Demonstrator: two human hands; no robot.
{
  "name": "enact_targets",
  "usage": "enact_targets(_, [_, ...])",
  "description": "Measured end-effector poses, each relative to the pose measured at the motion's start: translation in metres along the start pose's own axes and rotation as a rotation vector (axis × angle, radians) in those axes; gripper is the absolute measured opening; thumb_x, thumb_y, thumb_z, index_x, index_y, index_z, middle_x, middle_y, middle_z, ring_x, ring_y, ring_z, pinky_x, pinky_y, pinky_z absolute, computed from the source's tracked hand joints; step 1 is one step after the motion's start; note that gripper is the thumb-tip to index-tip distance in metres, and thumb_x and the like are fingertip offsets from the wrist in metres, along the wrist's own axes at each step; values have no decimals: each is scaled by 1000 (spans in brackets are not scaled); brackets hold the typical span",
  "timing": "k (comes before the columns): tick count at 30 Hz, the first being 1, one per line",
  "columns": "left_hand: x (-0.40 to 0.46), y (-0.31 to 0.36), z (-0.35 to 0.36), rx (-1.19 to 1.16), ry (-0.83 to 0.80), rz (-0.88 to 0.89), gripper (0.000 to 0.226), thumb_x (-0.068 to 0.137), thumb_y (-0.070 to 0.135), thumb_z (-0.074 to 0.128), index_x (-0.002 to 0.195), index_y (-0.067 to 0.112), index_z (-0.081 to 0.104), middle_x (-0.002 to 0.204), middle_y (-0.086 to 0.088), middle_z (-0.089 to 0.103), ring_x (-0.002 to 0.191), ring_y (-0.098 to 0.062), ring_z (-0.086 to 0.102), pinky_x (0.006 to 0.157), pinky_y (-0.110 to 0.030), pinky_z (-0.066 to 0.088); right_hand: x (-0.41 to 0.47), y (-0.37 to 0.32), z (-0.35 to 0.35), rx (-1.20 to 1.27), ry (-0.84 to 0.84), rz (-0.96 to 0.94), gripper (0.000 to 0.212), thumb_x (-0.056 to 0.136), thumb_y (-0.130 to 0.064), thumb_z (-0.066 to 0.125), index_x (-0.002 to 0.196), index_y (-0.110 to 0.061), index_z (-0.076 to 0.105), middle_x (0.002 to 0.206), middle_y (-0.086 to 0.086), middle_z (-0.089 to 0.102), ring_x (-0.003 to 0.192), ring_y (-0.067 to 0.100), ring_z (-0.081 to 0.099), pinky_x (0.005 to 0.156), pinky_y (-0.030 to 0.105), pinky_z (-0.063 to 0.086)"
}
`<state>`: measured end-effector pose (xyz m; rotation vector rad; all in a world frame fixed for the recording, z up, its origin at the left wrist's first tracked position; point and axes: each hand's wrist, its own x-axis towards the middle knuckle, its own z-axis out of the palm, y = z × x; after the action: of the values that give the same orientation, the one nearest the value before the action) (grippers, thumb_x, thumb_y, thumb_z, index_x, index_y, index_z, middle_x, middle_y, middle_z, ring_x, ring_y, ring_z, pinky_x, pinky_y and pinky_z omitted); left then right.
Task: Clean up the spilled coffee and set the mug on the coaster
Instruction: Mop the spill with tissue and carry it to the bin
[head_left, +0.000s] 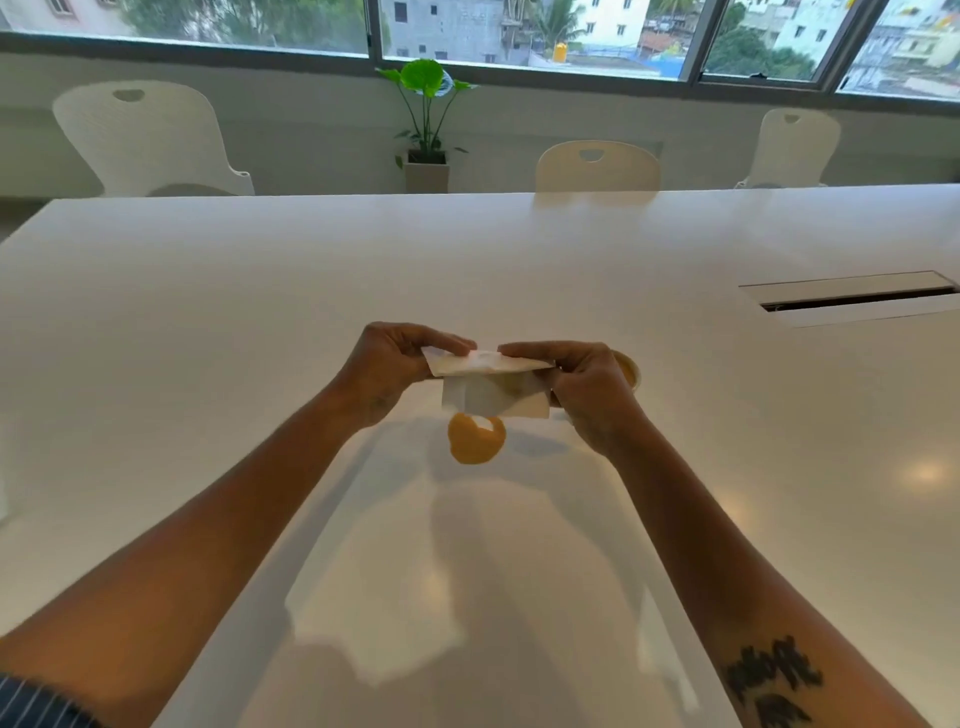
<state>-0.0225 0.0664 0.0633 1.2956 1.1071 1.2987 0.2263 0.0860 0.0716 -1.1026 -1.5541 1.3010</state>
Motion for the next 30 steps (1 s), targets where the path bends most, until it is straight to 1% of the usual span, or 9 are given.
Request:
enact_targets(5, [31, -11, -13, -163, -105, -121, 44, 92, -21, 55, 80, 9, 84, 118, -15, 78, 113, -33, 73, 86, -31, 62, 22, -2, -3, -9, -98, -50, 51, 89, 24, 50, 102, -9, 86, 123, 1, 80, 120, 23, 73, 100, 40, 62])
enact_targets(10, [41, -23, -26, -245, -189, -194, 45, 93, -13, 39, 94, -1, 82, 124, -22, 74, 116, -34, 71, 92, -33, 60, 26, 0, -7, 88, -187, 25, 34, 94, 14, 50, 110, 8, 79, 125, 15, 77, 121, 37, 69, 102, 46, 60])
enact_targets(13, [43, -24, -30, -342, -228, -205, 43, 98, 5, 37, 115, -3, 76, 126, -23, 72, 120, -38, 67, 95, -38, 59, 26, -3, -2, -25, -116, -47, 21, 101, -3, 63, 110, 3, 81, 119, 6, 80, 113, 26, 73, 93, 38, 64])
enact_targets(15, [46, -24, -29, -149, -235, -112, 31, 104, 13, 56, 132, 10, 68, 124, -15, 73, 119, -34, 68, 94, -38, 60, 28, 0, 5, -295, 24, -220, 16, 94, -6, 78, 108, -8, 85, 112, -2, 82, 102, 14, 76, 85, 28, 64])
enact_targets(16, [48, -25, -28, -20, -245, -44, 39, 100, 17, 68, 138, 16, 63, 123, -13, 73, 117, -33, 69, 94, -38, 60, 29, 3, 9, -394, 77, -313, 18, 91, -1, 79, 107, -9, 85, 110, -1, 82, 99, 12, 77, 86, 28, 64])
enact_targets(18, [50, -27, -26, 163, -259, 89, 54, 92, 20, 78, 142, 19, 59, 116, -9, 74, 112, -30, 71, 95, -36, 61, 32, 9, 18, -533, 140, -476, 25, 89, 8, 77, 107, -7, 84, 109, 7, 82, 99, 18, 78, 90, 31, 64])
enact_targets(20, [52, -30, -24, 291, -230, 202, 44, 93, 14, 76, 135, 15, 66, 112, -7, 73, 108, -27, 71, 94, -36, 61, 33, 15, 27, -700, 151, -600, 34, 91, 8, 75, 120, -8, 79, 114, 11, 81, 101, 26, 79, 88, 28, 64])
enact_targets(25, [59, -48, -16, 713, -176, 572, 17, 94, -4, 69, 109, 0, 76, 107, -15, 68, 100, -26, 66, 85, -38, 61, 31, 34, 42, -1120, 130, -649, 62, 98, 5, 64, 152, -23, 58, 118, 8, 81, 86, 30, 80, 65, 41, 65])
enact_targets(30, [59, -68, -20, 820, -174, 677, 19, 97, -2, 65, 110, 2, 78, 114, -14, 77, 109, -27, 73, 94, -42, 60, 31, 56, 54, -1172, 132, -550, 58, 91, 8, 72, 145, -10, 64, 128, 15, 76, 110, 34, 77, 79, 49, 68])
